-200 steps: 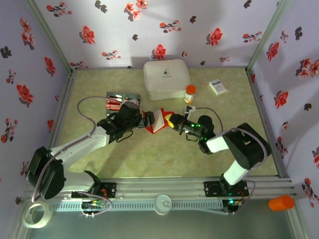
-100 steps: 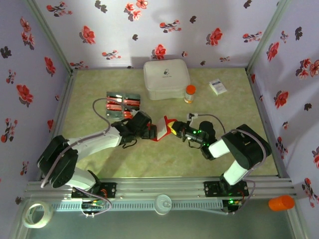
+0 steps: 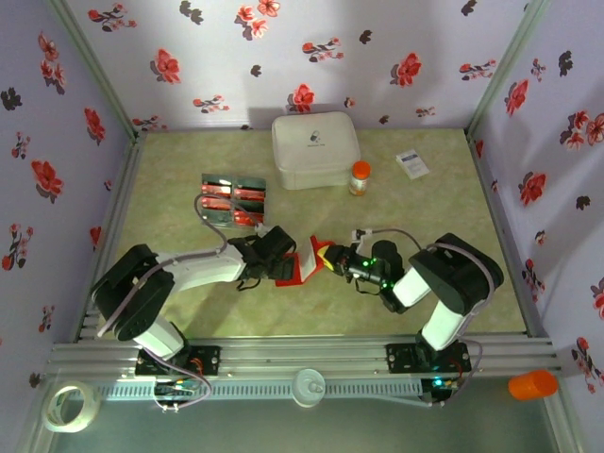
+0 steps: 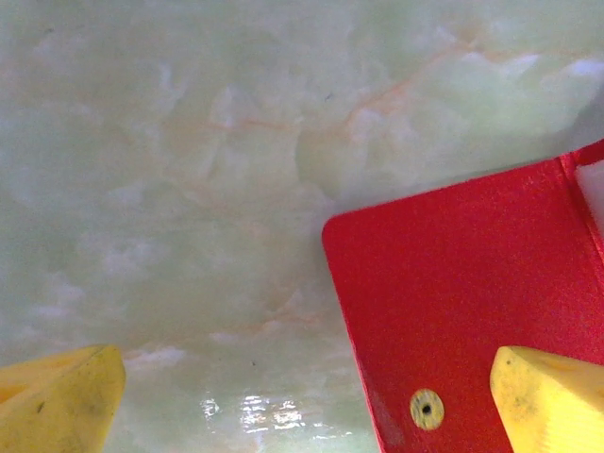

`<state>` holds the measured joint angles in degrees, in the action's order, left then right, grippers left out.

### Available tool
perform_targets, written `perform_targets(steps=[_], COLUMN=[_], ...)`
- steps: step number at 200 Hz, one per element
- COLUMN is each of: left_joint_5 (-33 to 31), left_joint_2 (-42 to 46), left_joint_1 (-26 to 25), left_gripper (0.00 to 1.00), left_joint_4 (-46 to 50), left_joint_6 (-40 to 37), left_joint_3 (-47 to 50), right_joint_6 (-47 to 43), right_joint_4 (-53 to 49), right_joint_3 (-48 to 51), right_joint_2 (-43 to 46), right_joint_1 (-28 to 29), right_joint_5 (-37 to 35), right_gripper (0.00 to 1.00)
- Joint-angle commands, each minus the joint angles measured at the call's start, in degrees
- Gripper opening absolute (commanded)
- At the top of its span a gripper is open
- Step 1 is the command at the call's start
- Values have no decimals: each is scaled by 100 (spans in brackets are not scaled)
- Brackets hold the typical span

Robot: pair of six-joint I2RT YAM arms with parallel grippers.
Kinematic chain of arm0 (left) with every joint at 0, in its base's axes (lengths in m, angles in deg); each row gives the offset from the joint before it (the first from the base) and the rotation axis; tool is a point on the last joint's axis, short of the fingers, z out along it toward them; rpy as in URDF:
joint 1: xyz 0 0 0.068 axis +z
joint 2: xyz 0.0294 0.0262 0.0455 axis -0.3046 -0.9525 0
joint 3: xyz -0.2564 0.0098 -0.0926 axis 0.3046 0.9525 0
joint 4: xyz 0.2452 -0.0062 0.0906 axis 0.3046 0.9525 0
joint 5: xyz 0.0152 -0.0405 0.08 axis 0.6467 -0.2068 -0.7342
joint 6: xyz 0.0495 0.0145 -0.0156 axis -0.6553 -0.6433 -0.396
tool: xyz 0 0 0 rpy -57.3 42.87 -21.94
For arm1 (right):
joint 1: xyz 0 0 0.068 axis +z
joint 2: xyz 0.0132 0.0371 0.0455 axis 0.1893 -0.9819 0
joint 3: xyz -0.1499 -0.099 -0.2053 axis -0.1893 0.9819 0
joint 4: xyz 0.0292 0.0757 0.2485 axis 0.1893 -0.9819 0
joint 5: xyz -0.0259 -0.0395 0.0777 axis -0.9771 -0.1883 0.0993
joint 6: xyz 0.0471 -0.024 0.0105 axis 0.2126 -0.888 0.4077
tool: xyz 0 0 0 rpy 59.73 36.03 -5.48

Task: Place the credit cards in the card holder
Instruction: Open the card holder at the bottom-center of the table.

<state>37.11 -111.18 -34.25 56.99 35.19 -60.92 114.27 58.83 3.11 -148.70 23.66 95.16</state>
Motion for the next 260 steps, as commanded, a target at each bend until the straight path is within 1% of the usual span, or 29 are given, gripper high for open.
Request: perform_targets(steps=[1, 37, 49, 81, 96, 109, 115, 129, 130, 132, 133, 135, 136, 138, 139, 140, 141, 143, 146, 147, 152, 158, 166, 175, 187, 206, 233, 248, 260], left_joint_5=[-220, -227, -231, -266, -314, -353, -377, -421, -426, -424, -428, -435, -438, -442, -446, -448, -449, -454, -450, -454, -459, -461, -459, -467, -460, -451, -432, -415, -393], left_joint_2=[-127, -263, -294, -366, -407, -440, -457, -480, -484, -487, -488, -495, -496, -497, -497, -497, -497, -497, -497, -502, -497, -490, -480, -455, -428, -361, -176, -59, 35], left_joint_1=[-40, -45, -37, -41, -40, -39, -37, -27, -25, -23, -22, -22, -18, -14, -14, -14, -18, -8, -5, -5, 4, 10, 13, 13, 22, 16, 13, 12, 12], left_gripper=[100, 100, 100, 100, 100, 100, 100, 100, 100, 100, 100, 100, 100, 100, 100, 100, 100, 100, 100, 100, 100, 100, 100, 100, 100, 100, 100, 100, 100], left_joint_4=[169, 221, 240, 247, 270, 303, 311, 331, 333, 335, 335, 335, 340, 348, 355, 354, 353, 355, 353, 353, 354, 356, 353, 356, 375, 390, 398, 389, 398], left_joint_6=[-102, -195, -214, -258, -289, -325, -346, -403, -401, -406, -407, -412, -415, -421, -423, -424, -429, -433, -442, -447, -456, -473, -496, -513, -509, -475, -374, -334, -310], left_joint_3=[-63, -165, -189, -220, -259, -284, -303, -330, -334, -344, -346, -347, -351, -364, -364, -369, -371, -366, -375, -374, -378, -387, -395, -408, -434, -444, -385, -357, -356], right_joint_6=[-225, -297, -303, -336, -439, -627, -736, -1210, -1210, -1320, -1320, -1439, -1439, -1518, -1579, -1579, -1667, -1699, -1802, -1897, -2053, -2346, -2605, -2811, -2974, -3121, -3158, -3187, -3199], right_joint_4=[275, 275, 274, 103, -358, -1087, -1605, -3345, -3345, -3791, -3791, -4180, -4180, -4506, -4823, -4823, -5122, -5258, -5766, -6076, -6587, -7259, -7878, -8269, -8521, -8466, -7807, -7562, -7377], right_joint_3=[145, 413, 505, 662, 667, 622, 576, 323, 323, 241, 241, 162, 162, 104, 44, 44, -24, -59, -164, -234, -381, -561, -775, -962, -1144, -1336, -1472, -1613, -1719], right_joint_2=[-99, -177, -176, 136, 507, 1042, 1398, 2479, 2479, 2725, 2725, 2938, 2938, 3138, 3307, 3307, 3424, 3527, 3769, 3930, 4202, 4539, 4860, 5040, 5026, 4687, 3902, 3465, 3167], right_joint_1=[214, 604, 676, 709, 705, 702, 709, 709, 709, 707, 707, 709, 709, 709, 709, 709, 709, 709, 709, 707, 709, 693, 646, 569, 499, 490, 497, 552, 607], right_joint_5=[-332, -780, -894, -1092, -1152, -1215, -1253, -1409, -1409, -1463, -1463, -1540, -1540, -1581, -1627, -1627, -1704, -1744, -1865, -1940, -2096, -2281, -2421, -2396, -2247, -1961, -1387, -1249, -1205], right_gripper=[0, 0, 7, 36, 43, 46, 47, 50, 50, 50, 50, 51, 51, 52, 52, 52, 52, 52, 54, 54, 55, 55, 55, 55, 52, 44, 31, 23, 20])
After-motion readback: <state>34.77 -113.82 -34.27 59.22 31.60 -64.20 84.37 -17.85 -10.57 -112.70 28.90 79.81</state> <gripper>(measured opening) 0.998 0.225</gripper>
